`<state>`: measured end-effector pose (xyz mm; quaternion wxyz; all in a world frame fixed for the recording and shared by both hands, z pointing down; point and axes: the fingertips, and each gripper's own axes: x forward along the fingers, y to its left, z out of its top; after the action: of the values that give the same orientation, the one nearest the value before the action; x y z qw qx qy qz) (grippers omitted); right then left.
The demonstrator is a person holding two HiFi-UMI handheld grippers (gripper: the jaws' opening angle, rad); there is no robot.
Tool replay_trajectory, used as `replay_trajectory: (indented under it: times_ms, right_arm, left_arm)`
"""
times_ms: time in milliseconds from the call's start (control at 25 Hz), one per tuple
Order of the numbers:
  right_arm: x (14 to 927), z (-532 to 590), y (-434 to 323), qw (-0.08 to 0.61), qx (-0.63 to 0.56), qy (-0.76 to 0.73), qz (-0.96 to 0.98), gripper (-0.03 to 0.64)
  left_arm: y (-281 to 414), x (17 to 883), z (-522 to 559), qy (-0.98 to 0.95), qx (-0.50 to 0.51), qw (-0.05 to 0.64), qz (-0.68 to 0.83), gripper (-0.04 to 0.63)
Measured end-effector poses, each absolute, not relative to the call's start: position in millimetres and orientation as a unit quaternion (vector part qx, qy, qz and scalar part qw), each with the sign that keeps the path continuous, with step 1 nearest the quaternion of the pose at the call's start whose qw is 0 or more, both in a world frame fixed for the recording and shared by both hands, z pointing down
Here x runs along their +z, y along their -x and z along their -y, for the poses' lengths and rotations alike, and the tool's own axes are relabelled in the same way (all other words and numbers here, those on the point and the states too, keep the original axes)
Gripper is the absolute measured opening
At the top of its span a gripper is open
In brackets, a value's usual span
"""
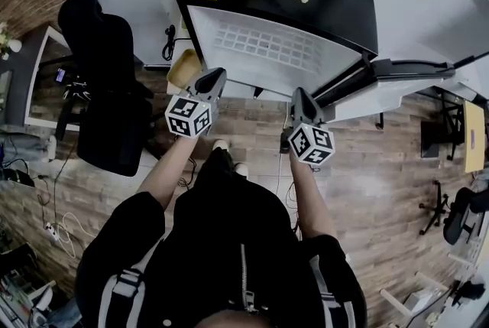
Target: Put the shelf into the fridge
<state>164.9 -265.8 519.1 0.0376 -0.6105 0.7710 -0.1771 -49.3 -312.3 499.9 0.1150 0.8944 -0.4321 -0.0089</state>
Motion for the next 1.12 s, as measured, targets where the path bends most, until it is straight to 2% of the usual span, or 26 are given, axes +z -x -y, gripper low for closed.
replay_trajectory:
  times_ms: [280,1120]
  right_arm:
    - [505.0,227.7,-160.6,0.001,-0.108,0.593,-0.798,0.008]
    - [509.5,217.4,-155.5,0.012,-0.128,0.594,-0.794,0.008]
  left_arm:
    - [46.6,482.4,276.0,-0.9,-0.003,0.078,0.428,0.04]
    - [53.2,489.3,259.9,-0.897,-0.005,0.09,0.433,0.04]
